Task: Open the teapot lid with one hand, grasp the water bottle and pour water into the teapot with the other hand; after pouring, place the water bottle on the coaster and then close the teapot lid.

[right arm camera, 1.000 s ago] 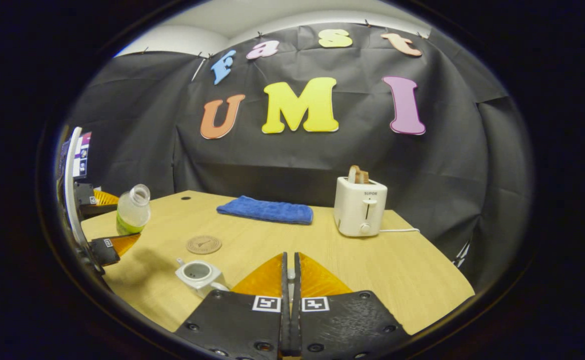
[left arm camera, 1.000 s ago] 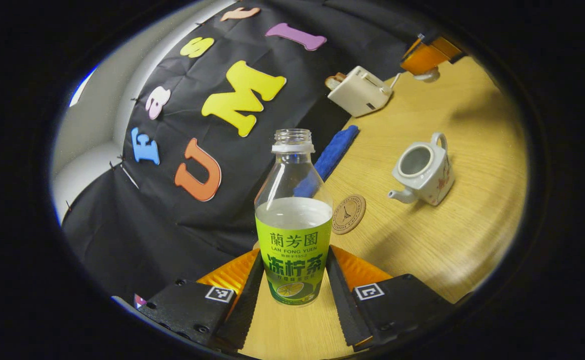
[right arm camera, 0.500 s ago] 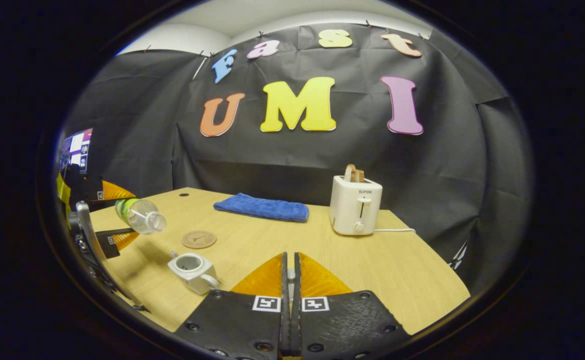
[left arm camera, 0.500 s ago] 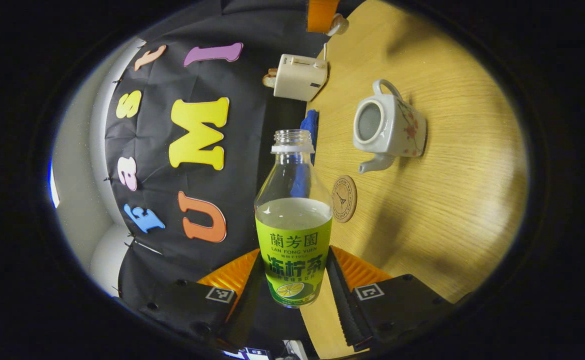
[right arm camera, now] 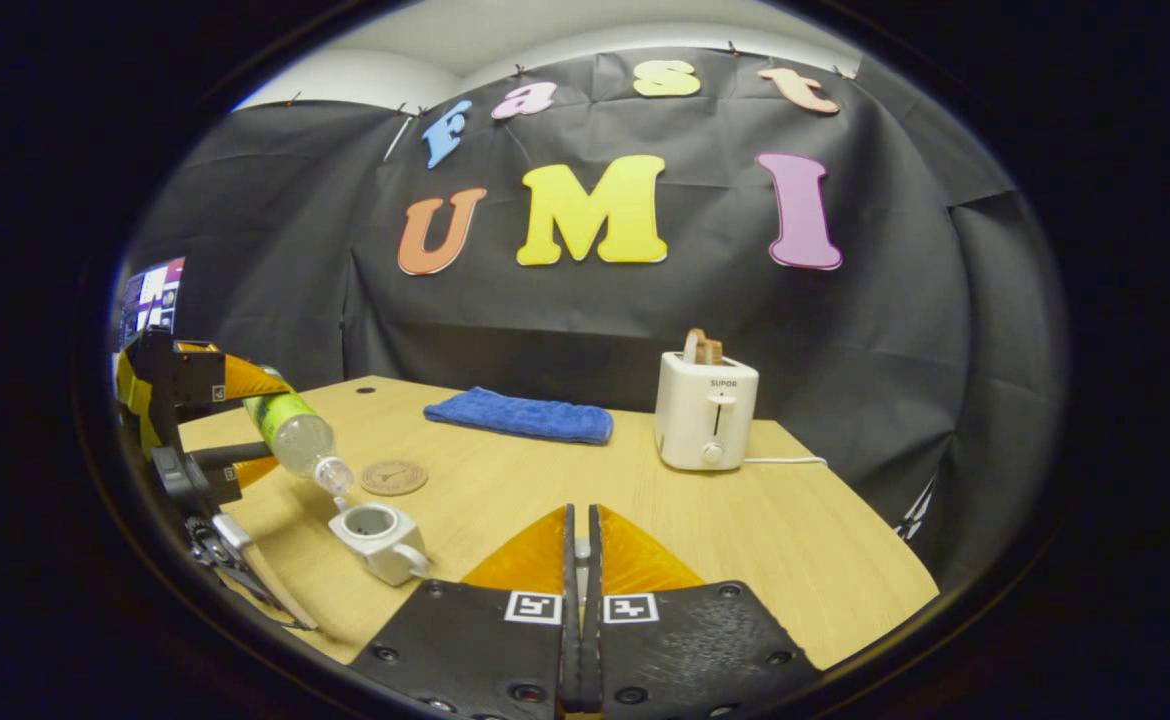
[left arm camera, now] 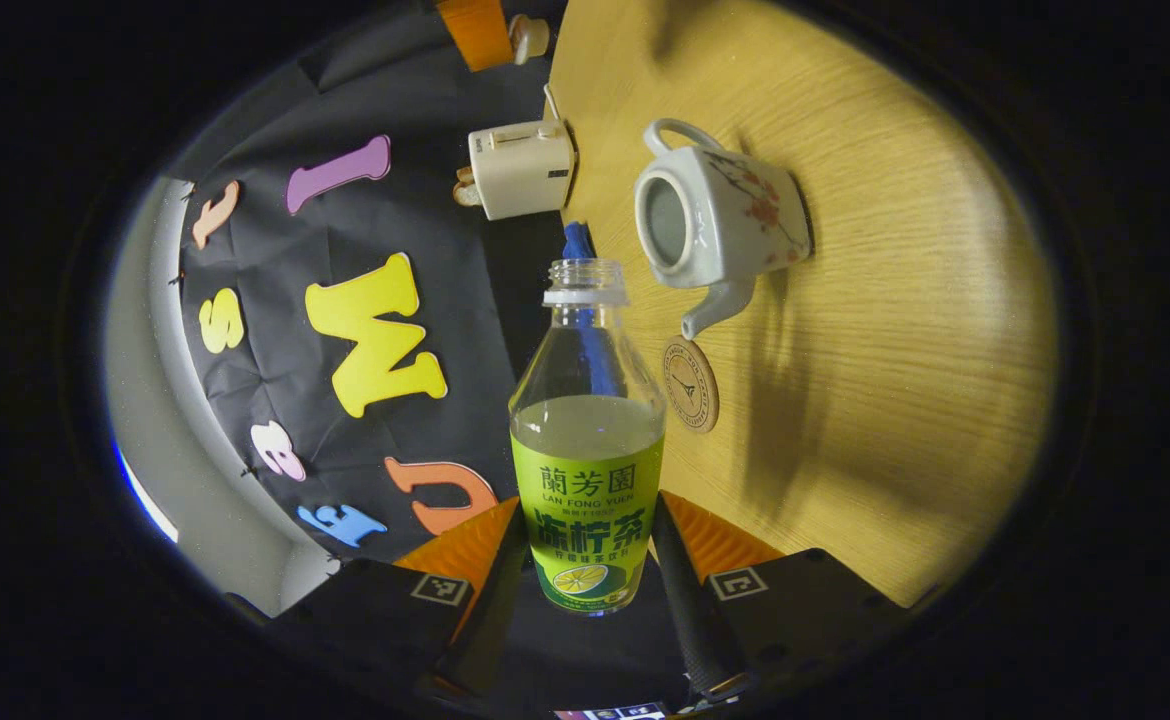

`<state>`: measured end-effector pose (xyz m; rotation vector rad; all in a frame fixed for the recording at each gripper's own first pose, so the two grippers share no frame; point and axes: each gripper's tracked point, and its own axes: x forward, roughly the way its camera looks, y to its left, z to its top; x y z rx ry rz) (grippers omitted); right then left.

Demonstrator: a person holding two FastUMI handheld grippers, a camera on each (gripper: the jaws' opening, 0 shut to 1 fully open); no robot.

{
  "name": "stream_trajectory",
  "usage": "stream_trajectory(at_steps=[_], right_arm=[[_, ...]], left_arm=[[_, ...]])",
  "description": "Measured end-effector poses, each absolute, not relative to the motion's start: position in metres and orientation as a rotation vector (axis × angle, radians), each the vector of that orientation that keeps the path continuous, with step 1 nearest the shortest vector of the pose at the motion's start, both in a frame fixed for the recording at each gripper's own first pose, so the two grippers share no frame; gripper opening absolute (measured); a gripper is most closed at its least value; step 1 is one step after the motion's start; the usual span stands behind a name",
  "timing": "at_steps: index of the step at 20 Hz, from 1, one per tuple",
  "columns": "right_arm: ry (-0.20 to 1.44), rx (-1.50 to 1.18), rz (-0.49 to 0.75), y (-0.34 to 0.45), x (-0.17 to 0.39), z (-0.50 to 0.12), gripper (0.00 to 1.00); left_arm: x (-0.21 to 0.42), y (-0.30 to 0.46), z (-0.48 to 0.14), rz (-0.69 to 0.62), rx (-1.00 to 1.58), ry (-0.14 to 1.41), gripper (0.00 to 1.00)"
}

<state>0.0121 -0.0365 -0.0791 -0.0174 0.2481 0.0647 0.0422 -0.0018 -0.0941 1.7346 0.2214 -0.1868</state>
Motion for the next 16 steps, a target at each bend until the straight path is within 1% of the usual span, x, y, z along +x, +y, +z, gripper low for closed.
stream_trajectory(at_steps=[3, 4, 5, 16], right_arm=[[0.252, -0.01, 0.069, -0.037, 0.012, -0.082, 0.0], [0.254, -0.009, 0.07, -0.037, 0.013, -0.082, 0.0], [0.256, -0.01, 0.071, -0.037, 0.013, -0.082, 0.01], [0.254, -0.012, 0.083, -0.034, 0.011, -0.083, 0.0]], left_arm=[[0.043, -0.006, -0.094, -0.192, 1.759, 0.218, 0.72], [0.045, -0.009, -0.09, -0.191, 1.773, 0.21, 0.69], [0.047, -0.013, -0.088, -0.19, 1.79, 0.197, 0.72], [0.053, -0.017, -0.077, -0.183, 1.923, 0.166, 0.72]])
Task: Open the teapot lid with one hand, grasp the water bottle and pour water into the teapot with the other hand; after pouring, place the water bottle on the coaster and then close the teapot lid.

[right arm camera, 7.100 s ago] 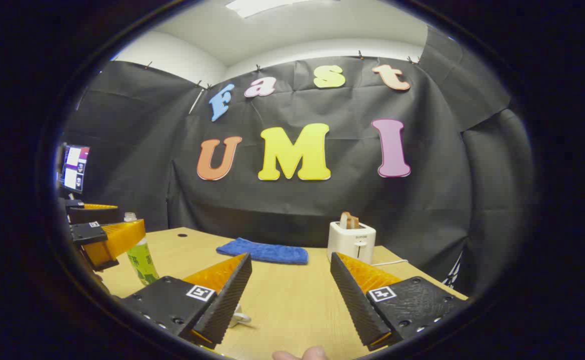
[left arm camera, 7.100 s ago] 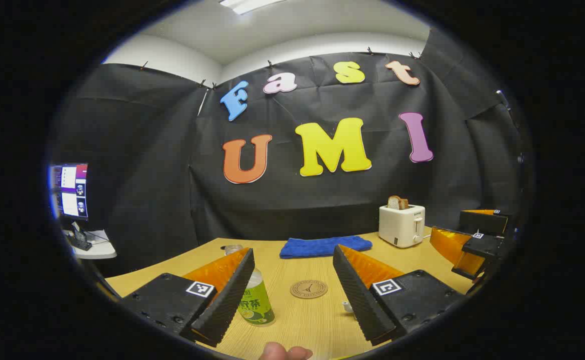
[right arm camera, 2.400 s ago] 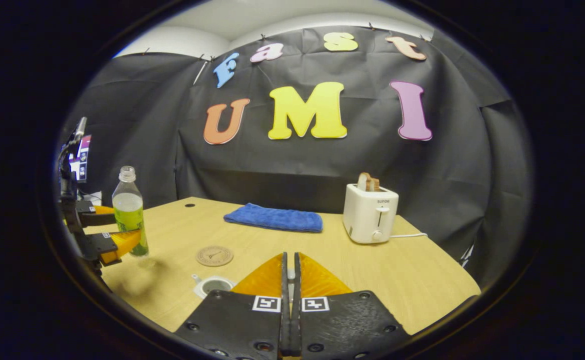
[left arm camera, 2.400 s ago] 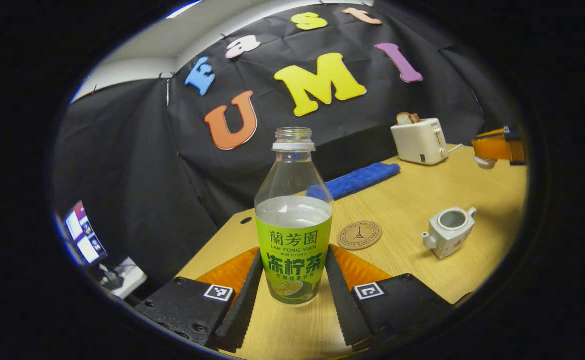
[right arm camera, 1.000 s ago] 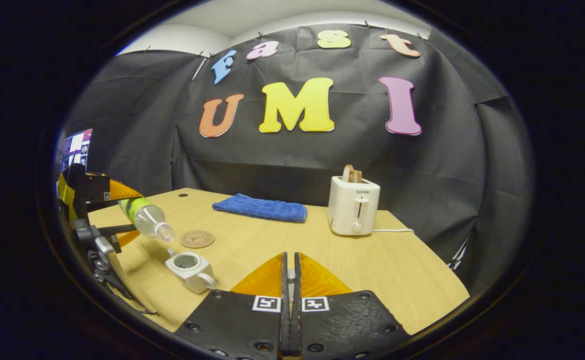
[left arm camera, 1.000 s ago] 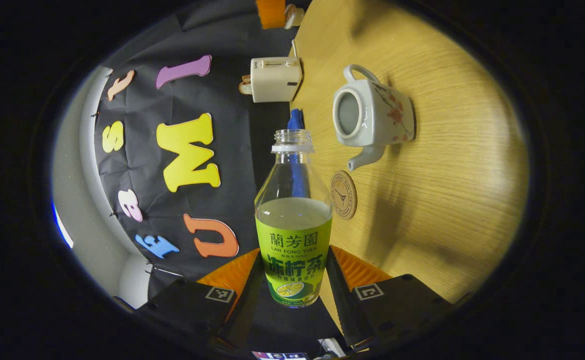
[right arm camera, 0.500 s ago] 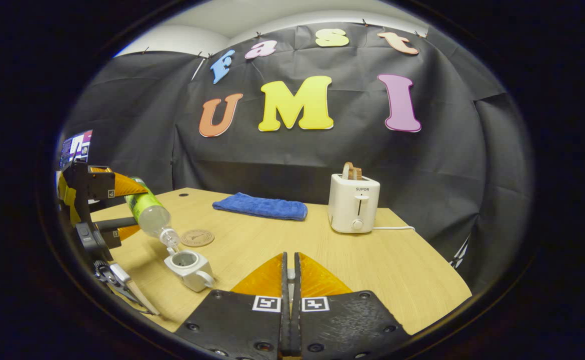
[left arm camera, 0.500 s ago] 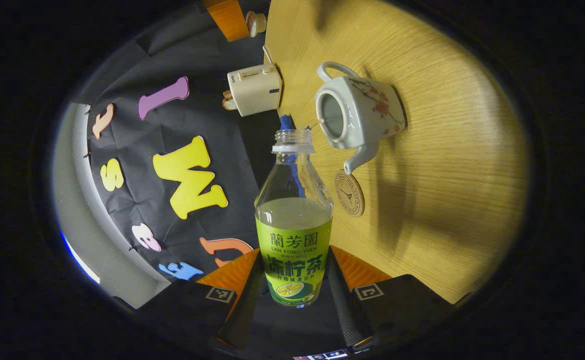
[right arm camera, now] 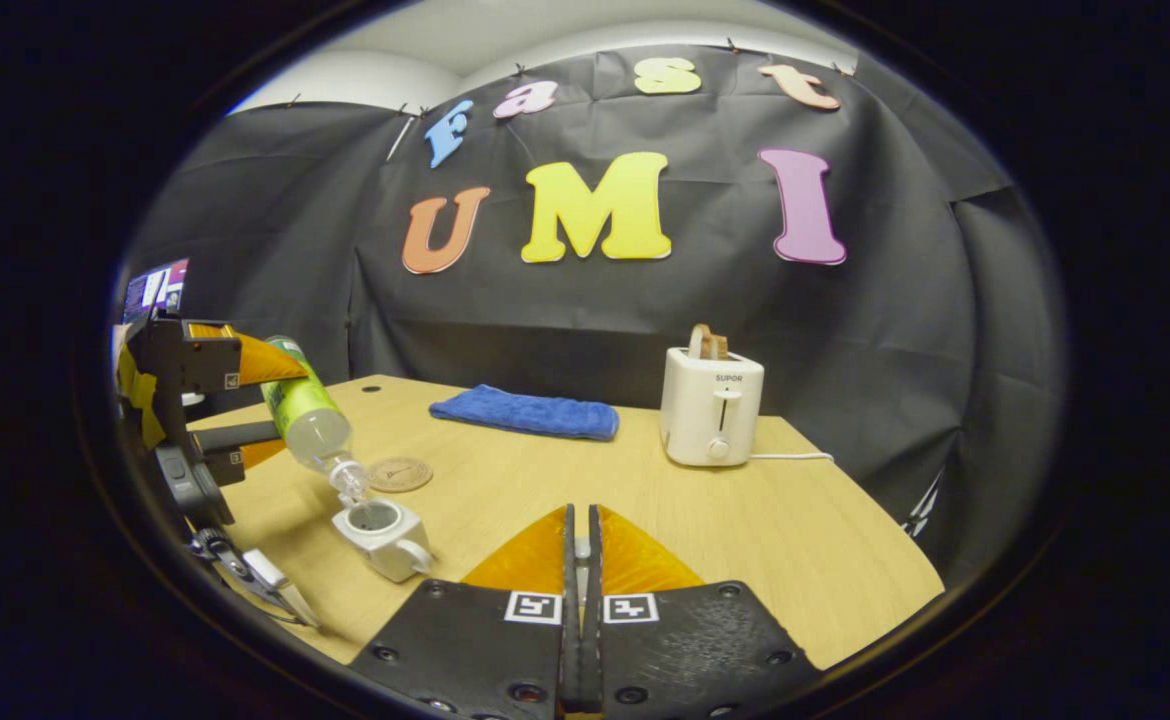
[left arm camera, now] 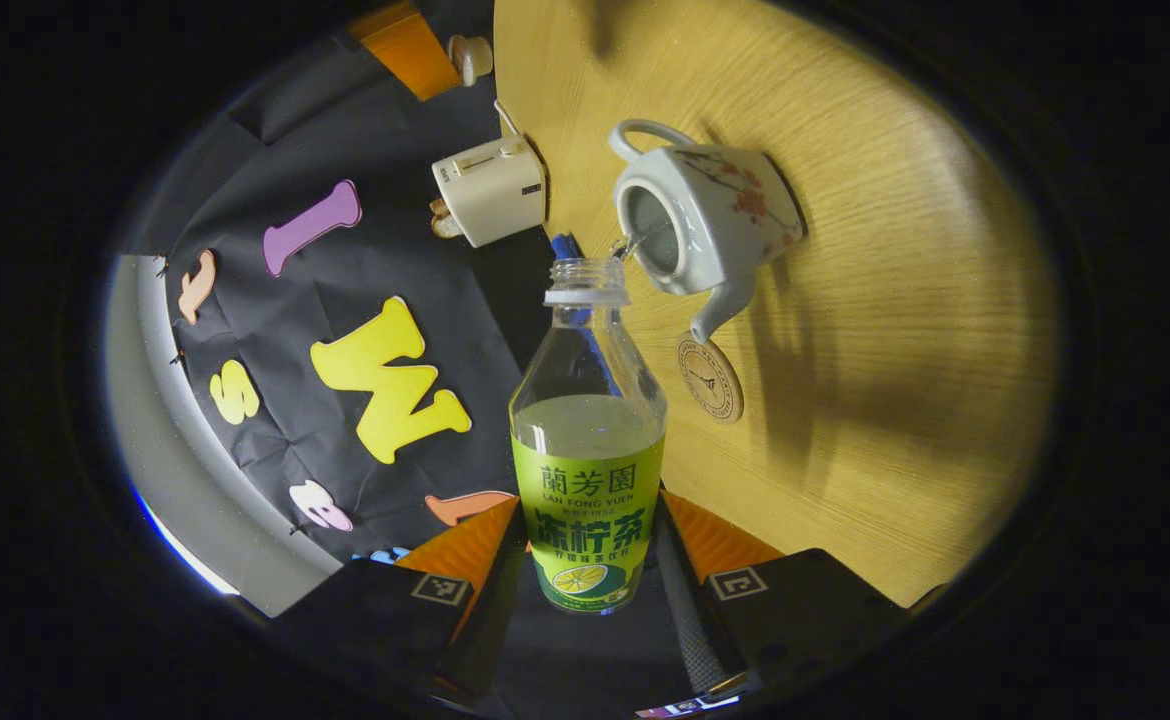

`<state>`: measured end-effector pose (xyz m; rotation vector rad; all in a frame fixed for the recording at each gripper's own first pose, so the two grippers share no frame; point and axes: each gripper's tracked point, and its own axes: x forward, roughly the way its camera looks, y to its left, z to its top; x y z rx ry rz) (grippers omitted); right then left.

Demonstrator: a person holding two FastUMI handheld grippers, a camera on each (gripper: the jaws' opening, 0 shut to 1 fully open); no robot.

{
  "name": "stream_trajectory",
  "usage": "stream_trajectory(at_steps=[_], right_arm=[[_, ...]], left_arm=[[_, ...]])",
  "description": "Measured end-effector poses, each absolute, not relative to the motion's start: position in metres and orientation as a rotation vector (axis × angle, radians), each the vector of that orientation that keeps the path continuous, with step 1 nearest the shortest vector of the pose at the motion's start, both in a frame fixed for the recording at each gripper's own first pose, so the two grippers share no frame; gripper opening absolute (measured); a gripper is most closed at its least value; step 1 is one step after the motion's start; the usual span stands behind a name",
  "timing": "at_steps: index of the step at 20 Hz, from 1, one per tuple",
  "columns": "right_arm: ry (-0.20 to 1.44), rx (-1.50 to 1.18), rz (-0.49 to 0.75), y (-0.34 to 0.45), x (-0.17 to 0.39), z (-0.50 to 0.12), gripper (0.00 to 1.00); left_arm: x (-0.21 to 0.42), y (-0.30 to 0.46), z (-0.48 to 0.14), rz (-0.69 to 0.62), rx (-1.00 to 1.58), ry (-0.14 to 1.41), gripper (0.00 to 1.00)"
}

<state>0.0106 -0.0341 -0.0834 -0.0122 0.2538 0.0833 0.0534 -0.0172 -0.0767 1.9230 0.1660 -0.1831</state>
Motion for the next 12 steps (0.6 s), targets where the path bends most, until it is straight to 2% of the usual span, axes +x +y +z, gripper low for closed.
stream_trajectory(at_steps=[2, 12], right_arm=[[0.255, -0.013, 0.085, -0.0332, 0.0107, -0.0843, 0.01], [0.256, -0.013, 0.087, -0.0336, 0.0105, -0.0862, 0.0]], left_arm=[[0.0526, -0.0192, -0.0731, -0.175, 1.968, 0.146, 0.7], [0.0561, -0.0205, -0.0656, -0.166, 2.04, 0.126, 0.72]])
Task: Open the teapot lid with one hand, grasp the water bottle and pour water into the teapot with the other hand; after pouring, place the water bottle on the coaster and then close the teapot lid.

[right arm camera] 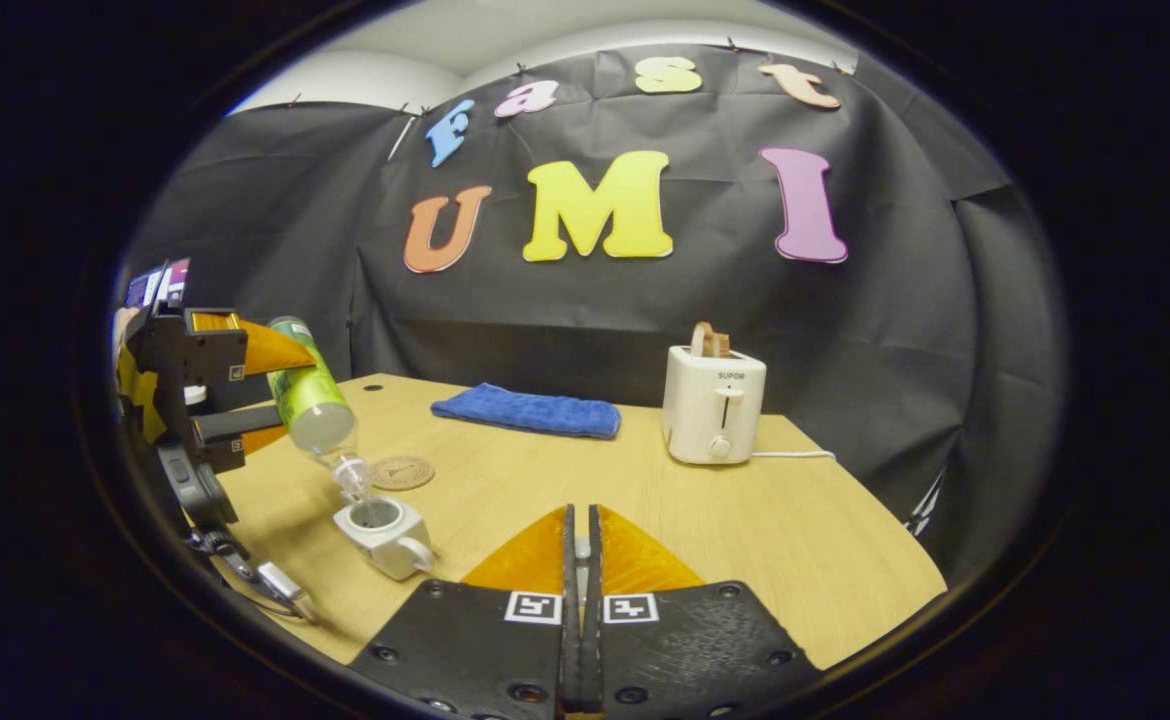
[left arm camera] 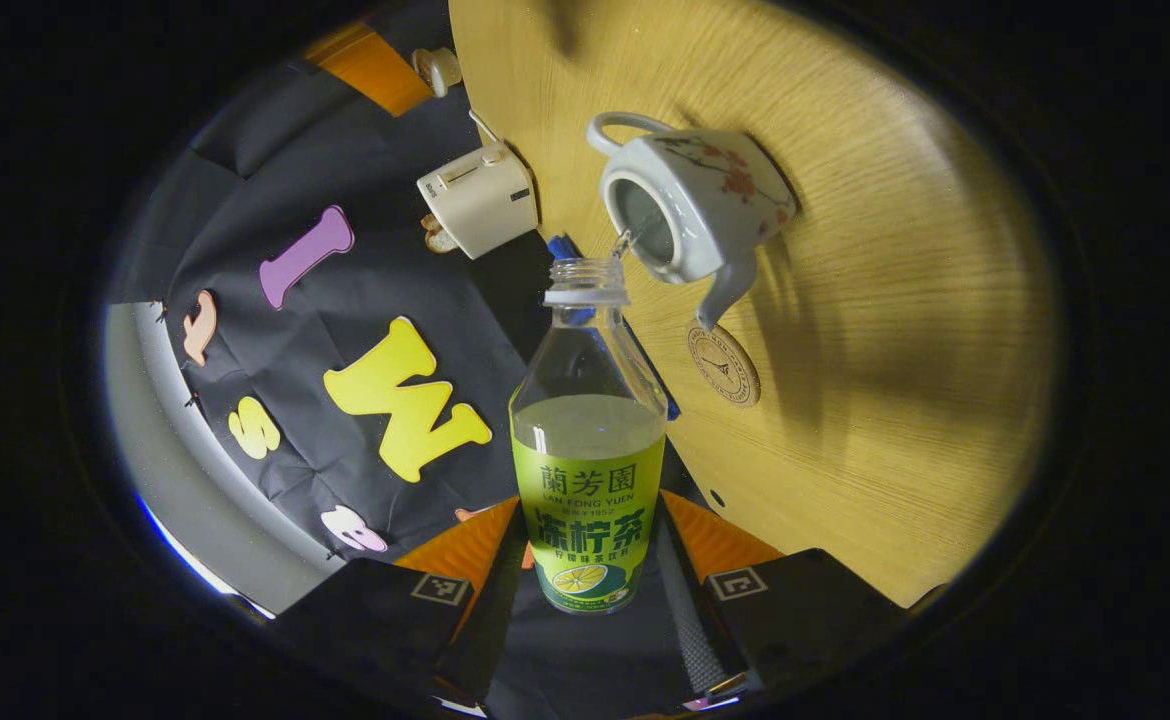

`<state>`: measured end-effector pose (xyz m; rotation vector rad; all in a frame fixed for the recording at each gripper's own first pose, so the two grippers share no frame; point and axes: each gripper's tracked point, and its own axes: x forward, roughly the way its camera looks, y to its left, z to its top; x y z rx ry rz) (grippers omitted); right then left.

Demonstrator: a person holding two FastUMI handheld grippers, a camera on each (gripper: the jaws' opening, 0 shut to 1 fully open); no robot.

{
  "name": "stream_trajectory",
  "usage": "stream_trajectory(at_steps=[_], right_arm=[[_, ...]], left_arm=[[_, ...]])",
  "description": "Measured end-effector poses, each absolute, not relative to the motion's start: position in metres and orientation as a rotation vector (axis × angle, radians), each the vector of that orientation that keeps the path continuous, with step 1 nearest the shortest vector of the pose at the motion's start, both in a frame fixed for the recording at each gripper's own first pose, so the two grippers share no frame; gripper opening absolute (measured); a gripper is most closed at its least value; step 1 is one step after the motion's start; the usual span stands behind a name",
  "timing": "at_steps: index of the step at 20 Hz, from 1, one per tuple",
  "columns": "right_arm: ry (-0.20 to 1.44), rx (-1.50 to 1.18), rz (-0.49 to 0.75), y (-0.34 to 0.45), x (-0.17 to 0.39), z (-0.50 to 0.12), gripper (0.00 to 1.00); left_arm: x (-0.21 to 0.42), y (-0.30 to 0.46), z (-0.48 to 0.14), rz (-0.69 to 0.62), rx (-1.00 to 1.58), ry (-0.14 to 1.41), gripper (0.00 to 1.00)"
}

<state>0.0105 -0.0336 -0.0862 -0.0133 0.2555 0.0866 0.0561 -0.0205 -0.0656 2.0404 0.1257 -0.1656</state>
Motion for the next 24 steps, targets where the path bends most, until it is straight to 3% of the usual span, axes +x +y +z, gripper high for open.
stream_trajectory(at_steps=[12, 24], right_arm=[[0.252, -0.016, 0.087, -0.035, 0.011, -0.086, 0.0], [0.245, -0.008, 0.078, -0.034, 0.008, -0.082, 0.0]], left_arm=[[0.058, -0.027, -0.058, -0.176, 2.107, 0.103, 0.72], [0.061, -0.021, -0.056, -0.157, 2.003, 0.104, 0.72]])
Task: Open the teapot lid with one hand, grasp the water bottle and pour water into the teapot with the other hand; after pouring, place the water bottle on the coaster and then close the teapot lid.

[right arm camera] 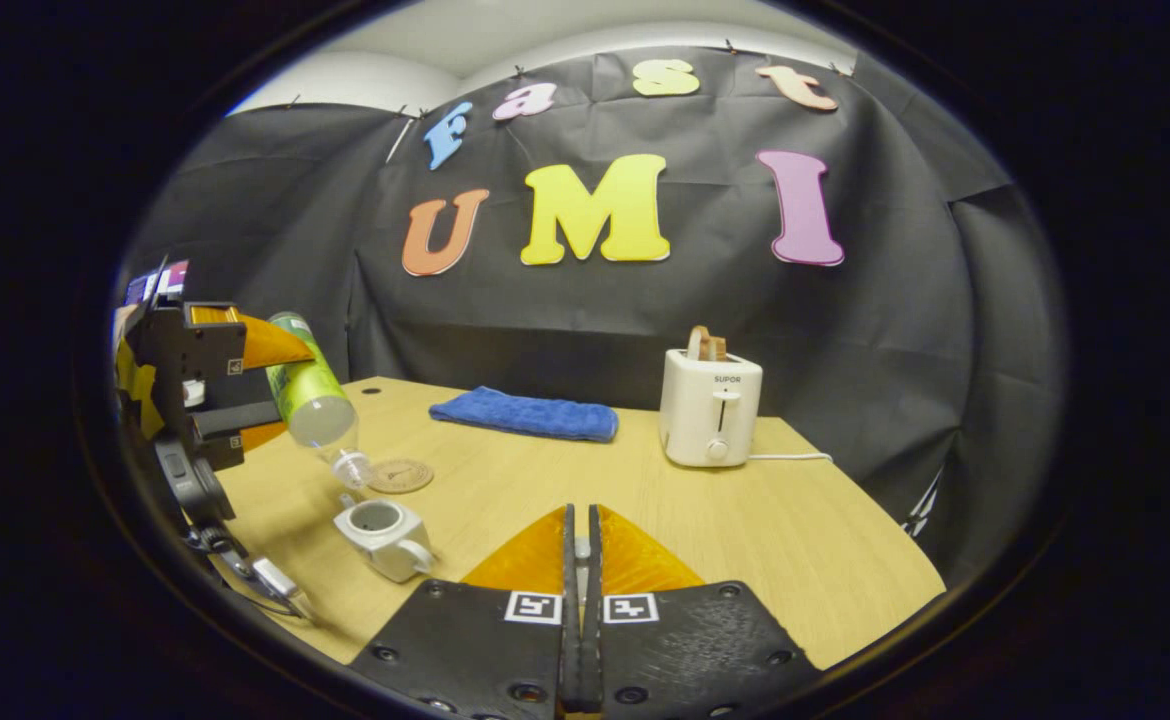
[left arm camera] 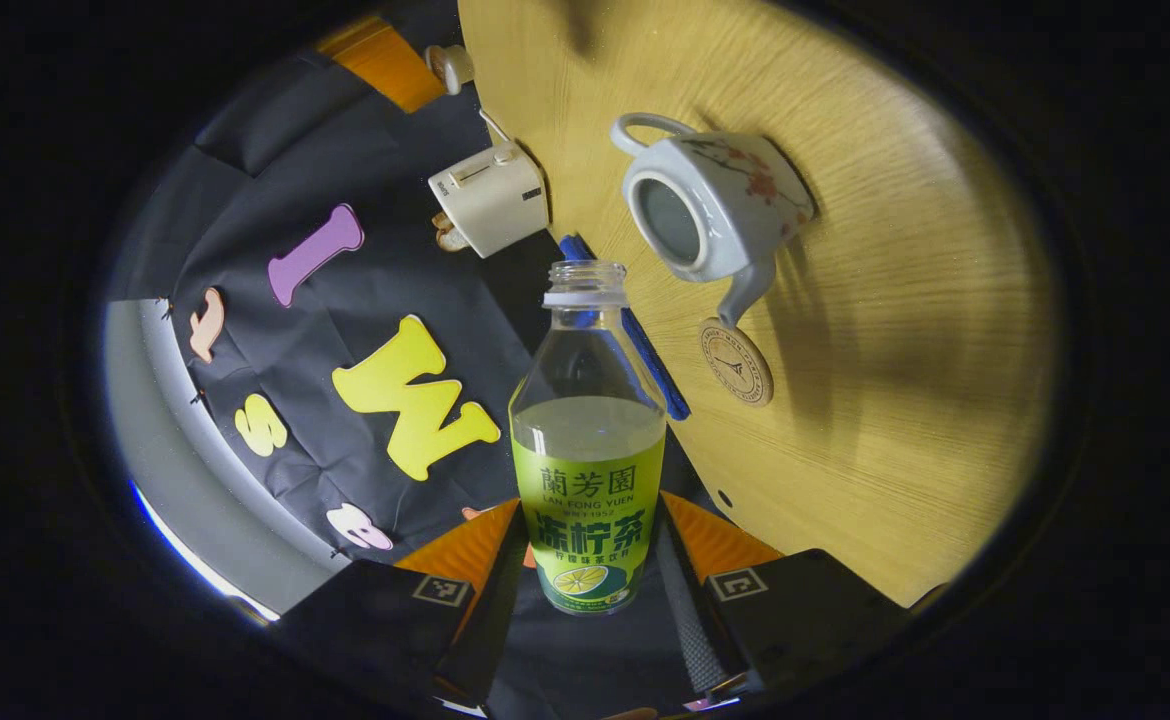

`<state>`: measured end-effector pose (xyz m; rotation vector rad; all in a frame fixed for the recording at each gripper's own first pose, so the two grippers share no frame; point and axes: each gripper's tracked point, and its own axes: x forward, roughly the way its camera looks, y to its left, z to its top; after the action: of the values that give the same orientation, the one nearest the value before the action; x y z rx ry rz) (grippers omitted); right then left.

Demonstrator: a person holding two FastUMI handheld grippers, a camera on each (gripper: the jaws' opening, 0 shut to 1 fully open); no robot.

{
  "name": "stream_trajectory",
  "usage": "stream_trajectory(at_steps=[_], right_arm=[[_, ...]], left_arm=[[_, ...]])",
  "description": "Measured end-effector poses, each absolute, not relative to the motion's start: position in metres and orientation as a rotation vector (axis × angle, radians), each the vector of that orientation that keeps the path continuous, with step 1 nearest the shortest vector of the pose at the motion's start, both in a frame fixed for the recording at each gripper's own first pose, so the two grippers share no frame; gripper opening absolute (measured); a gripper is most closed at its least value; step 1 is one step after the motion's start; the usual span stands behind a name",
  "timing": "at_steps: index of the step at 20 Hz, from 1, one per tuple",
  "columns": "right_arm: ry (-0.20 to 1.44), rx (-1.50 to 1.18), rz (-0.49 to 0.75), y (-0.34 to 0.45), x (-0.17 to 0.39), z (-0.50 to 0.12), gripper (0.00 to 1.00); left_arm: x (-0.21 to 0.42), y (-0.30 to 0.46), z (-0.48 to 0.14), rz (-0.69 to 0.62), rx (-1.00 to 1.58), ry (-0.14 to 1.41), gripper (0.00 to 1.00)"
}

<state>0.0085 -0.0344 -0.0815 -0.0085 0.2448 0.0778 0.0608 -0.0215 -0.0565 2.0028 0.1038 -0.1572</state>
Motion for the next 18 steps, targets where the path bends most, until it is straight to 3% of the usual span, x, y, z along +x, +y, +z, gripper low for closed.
stream_trajectory(at_steps=[6, 17, 18], right_arm=[[0.226, -0.002, 0.074, -0.036, 0.009, -0.07, 0.0], [0.189, -0.003, 0.093, -0.013, 0.016, -0.038, 0.0], [0.187, -0.004, 0.097, -0.009, 0.016, -0.036, 0.0]], left_arm=[[0.061, -0.011, -0.075, -0.147, 1.793, 0.145, 0.71], [0.057, 0.021, -0.092, -0.082, 1.135, 0.229, 0.71], [0.057, 0.027, -0.093, -0.072, 1.057, 0.241, 0.67]])
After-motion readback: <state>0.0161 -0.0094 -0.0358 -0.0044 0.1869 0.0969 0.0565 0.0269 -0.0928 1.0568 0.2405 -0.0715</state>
